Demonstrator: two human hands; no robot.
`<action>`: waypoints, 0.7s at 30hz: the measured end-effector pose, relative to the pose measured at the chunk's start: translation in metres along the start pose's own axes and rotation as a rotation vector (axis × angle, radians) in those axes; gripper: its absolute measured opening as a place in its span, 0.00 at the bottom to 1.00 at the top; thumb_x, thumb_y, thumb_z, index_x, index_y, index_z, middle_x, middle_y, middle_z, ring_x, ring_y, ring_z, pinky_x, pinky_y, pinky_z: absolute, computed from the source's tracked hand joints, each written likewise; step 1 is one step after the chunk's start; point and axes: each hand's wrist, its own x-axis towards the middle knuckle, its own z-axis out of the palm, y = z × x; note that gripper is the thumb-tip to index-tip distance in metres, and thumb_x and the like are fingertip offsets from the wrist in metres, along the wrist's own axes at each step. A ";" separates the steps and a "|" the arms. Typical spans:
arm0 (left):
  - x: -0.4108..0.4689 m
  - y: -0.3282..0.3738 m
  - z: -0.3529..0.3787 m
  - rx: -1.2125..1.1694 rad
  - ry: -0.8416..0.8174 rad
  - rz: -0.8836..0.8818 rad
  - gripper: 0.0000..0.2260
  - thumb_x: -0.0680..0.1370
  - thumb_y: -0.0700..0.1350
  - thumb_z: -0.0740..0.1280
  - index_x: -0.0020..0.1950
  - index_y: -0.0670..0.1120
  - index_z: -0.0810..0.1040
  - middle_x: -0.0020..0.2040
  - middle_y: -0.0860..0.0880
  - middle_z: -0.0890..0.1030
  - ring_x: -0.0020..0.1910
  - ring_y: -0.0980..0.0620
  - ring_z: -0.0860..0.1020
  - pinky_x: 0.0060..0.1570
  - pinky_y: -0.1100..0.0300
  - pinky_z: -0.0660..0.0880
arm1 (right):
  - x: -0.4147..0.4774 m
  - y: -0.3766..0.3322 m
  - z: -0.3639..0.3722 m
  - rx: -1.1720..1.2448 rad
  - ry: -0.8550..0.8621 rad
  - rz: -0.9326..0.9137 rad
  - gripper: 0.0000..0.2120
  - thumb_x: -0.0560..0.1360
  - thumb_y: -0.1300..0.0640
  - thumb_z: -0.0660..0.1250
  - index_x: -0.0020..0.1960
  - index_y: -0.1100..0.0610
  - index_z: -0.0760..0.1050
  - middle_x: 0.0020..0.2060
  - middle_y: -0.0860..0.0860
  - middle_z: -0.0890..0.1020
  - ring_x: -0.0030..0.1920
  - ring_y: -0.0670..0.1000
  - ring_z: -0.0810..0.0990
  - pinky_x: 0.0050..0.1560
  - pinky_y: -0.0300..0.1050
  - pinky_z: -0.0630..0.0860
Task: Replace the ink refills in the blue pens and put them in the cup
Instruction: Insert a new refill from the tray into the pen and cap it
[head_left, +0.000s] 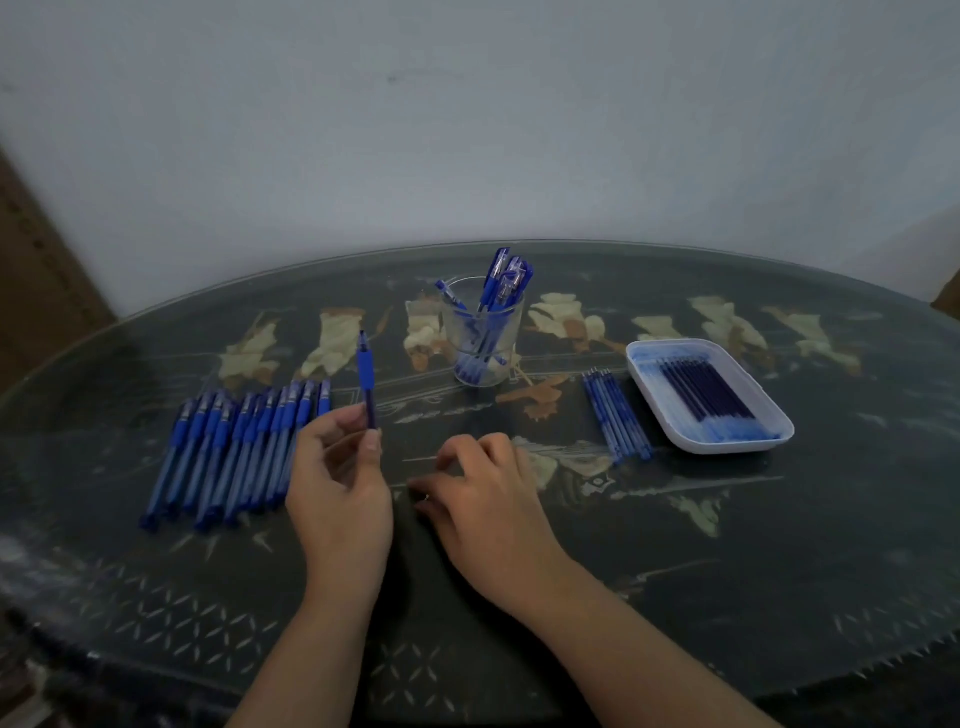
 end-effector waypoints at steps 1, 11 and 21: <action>0.000 0.000 0.000 0.007 -0.007 0.004 0.16 0.78 0.36 0.66 0.50 0.60 0.73 0.50 0.58 0.78 0.51 0.62 0.78 0.52 0.64 0.73 | -0.001 0.000 0.002 -0.019 0.011 -0.015 0.12 0.74 0.49 0.61 0.48 0.49 0.84 0.49 0.48 0.76 0.49 0.54 0.72 0.46 0.49 0.74; 0.000 -0.005 0.000 0.060 -0.109 0.086 0.17 0.77 0.35 0.67 0.50 0.59 0.74 0.50 0.58 0.79 0.50 0.65 0.77 0.53 0.65 0.73 | 0.013 0.003 -0.037 0.625 0.165 0.270 0.07 0.75 0.54 0.71 0.52 0.53 0.82 0.42 0.46 0.84 0.44 0.42 0.82 0.49 0.38 0.78; -0.005 -0.008 0.006 0.252 -0.290 0.401 0.16 0.74 0.30 0.67 0.53 0.51 0.77 0.50 0.57 0.78 0.51 0.61 0.77 0.52 0.74 0.70 | 0.017 0.028 -0.113 0.991 0.291 0.438 0.08 0.73 0.64 0.72 0.48 0.52 0.83 0.39 0.48 0.86 0.40 0.45 0.85 0.44 0.33 0.79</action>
